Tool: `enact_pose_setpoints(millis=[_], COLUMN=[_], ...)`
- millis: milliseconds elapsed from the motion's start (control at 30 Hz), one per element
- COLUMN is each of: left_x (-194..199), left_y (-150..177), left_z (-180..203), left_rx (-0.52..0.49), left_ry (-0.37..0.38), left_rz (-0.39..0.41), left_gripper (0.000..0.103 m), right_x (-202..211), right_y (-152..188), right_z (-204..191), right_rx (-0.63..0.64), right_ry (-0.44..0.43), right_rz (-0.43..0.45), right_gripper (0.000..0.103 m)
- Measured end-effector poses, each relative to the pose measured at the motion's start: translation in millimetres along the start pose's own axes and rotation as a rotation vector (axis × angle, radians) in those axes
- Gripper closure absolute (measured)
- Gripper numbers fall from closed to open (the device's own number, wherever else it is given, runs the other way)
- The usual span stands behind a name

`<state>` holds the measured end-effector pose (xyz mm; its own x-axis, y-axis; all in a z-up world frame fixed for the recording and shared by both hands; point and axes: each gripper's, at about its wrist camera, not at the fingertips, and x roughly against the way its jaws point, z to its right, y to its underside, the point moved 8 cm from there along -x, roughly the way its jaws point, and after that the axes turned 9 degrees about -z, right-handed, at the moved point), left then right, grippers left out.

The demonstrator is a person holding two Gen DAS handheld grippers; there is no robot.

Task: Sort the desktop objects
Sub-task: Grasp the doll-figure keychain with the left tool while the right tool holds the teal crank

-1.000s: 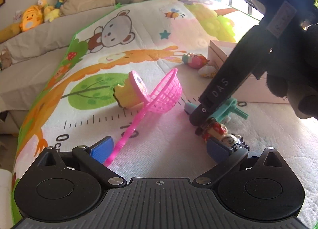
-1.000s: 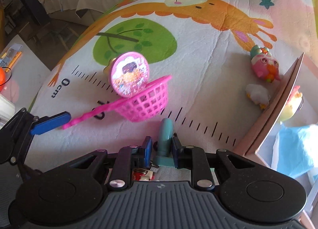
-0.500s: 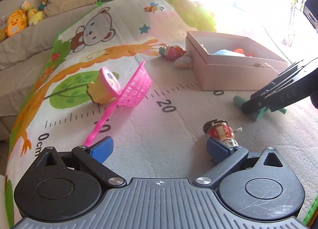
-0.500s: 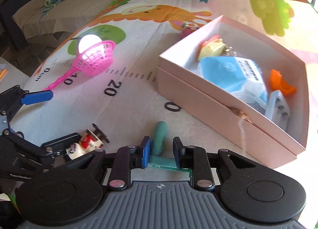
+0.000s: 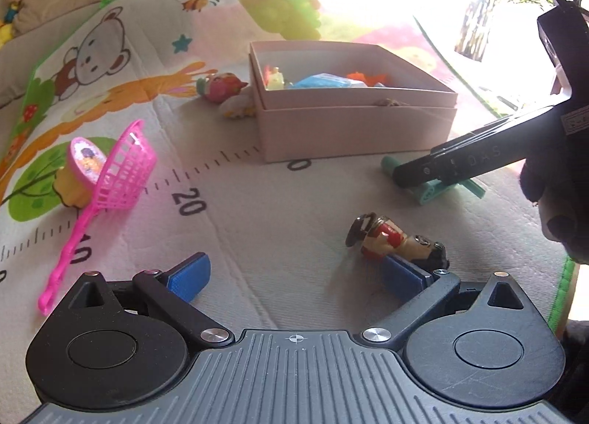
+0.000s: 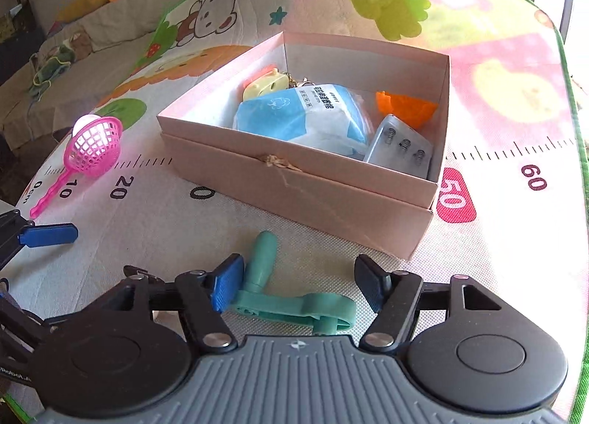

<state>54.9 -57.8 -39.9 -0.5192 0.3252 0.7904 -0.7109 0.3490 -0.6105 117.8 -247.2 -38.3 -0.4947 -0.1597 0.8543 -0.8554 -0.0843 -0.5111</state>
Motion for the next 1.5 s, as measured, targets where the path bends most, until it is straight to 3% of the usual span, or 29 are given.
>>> enact_pose_setpoints(millis=[100,300,367,667,867,1067,1267,1433,1500], left_x=[5,2,2,-6,-18,-24,-19,-10,-7], left_y=[4,2,-1,-7,-6,-13,-14,-9,-4], left_z=[5,-12,-15,53,84,85,54,20,7], left_rx=[-0.015,0.045,0.058,-0.139,-0.140,-0.079,-0.017,-0.032,-0.015], left_ry=[0.023,-0.078,-0.080,0.113,0.177,0.092,-0.010,-0.170,-0.180], left_rz=[0.008,0.003,-0.002,0.008,-0.042,-0.054,-0.039,0.004,-0.001], left_gripper=[0.001,0.001,0.001,0.001,0.001,0.001,0.001,0.001,0.001], right_x=[2,22,27,51,57,53,51,46,45], right_y=[1,8,10,22,35,43,45,42,43], right_z=[0,3,3,13,26,26,25,15,5], right_rx=[-0.022,-0.007,0.007,0.000,-0.017,-0.035,-0.050,-0.053,-0.026], right_ry=[-0.002,0.036,0.039,0.042,0.052,0.043,0.034,0.014,0.014], right_rz=[0.023,0.103,0.118,0.183,0.168,0.154,0.152,0.150,0.152], right_gripper=[0.035,0.033,0.033,0.028,0.026,0.021,0.020,0.021,0.019])
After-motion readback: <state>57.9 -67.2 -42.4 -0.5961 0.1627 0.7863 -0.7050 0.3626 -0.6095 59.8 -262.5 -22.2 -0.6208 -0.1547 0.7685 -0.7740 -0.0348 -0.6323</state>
